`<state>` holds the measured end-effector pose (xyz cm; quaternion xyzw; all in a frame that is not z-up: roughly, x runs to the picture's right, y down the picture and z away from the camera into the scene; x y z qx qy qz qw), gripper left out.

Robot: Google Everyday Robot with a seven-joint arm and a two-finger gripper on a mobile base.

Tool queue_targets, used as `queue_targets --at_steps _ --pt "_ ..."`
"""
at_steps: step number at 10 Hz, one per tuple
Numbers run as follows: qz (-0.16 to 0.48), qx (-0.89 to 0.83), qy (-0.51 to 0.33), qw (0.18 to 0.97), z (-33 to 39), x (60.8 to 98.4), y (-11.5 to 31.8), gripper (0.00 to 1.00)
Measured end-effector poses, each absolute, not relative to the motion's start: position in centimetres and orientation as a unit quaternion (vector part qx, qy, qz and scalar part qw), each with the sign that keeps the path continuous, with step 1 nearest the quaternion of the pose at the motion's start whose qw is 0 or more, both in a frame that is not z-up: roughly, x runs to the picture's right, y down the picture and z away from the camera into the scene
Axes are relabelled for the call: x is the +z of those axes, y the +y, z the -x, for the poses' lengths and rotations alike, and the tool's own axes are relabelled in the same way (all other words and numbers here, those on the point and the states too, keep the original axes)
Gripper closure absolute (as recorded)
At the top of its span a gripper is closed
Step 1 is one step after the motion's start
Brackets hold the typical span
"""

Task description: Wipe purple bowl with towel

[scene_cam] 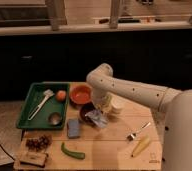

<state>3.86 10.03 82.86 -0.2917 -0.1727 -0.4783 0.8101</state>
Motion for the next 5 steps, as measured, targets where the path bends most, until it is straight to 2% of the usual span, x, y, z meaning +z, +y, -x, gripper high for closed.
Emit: queue_targets --at_steps 5 --pt "0.288 -0.493 -0.174 0.802 -0.8 84.3 7.4 1.0"
